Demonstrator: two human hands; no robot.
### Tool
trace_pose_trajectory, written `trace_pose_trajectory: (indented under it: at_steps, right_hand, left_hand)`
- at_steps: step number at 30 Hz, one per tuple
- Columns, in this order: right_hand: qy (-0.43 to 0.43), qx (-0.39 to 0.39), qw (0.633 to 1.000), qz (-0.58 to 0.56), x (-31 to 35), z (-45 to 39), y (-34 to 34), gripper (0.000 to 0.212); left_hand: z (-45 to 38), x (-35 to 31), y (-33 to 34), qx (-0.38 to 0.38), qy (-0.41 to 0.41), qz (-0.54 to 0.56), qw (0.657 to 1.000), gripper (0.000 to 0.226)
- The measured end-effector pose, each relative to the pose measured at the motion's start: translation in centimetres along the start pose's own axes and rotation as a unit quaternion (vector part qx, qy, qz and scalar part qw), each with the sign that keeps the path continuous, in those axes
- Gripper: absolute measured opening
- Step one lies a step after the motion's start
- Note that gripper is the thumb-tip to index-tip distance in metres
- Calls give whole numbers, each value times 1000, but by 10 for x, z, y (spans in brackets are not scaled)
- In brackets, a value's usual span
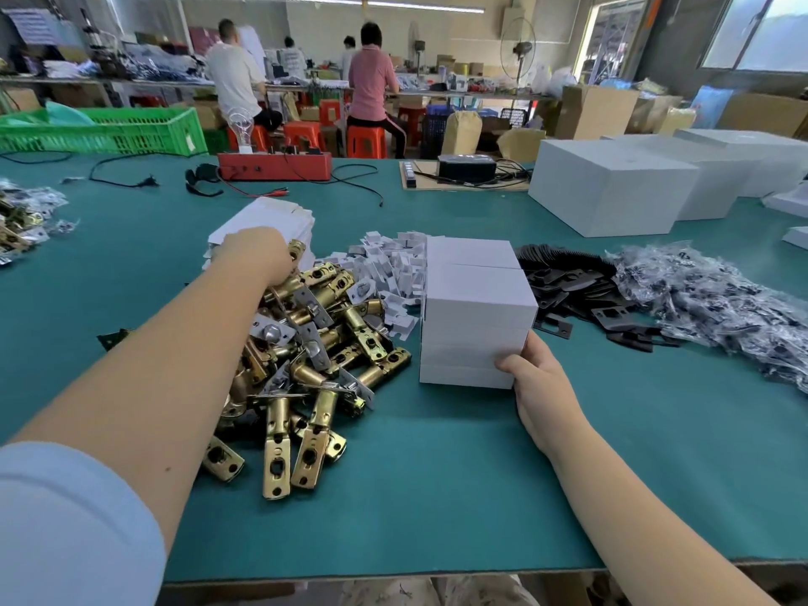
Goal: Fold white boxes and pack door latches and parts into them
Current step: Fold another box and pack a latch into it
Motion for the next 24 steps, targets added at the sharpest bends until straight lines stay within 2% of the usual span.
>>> trace_pose_trajectory:
  at_steps: [3,6,11,17,20,24]
  right_hand:
    - [2,-6,1000,7,0,0,0,53]
    - [0,-11,1000,12,-1,0,0,51]
    - [-2,-20,1000,20,-1,1,0,51]
    - [-7,-28,999,22,-2,1,-1,50]
    - [-9,-27,999,25,0,2,2,49]
    - [-16,-40,999,31,7,8,6,60]
  left_hand:
    - [3,1,6,-30,-8,-6,999,5]
    - [9,-3,1,-75,7,-14,997,11]
    - [16,-6,-6,-97,18,-1,995,13]
    - [29,-15,-24,-193,52,13,980,16]
    - [39,-24,-39,-262,104,73,957,14]
    - [62,-38,-52,-324,142,265,897,26]
Point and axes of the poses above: each hand's wrist, its own z-axis away from the middle knuckle, its own y-axis out of the palm, x = y × z, the point moved 3 cm from there along -z, towards the middle knuckle, and after that the axes turned 4 degrees about x, right-handed, at the moved point
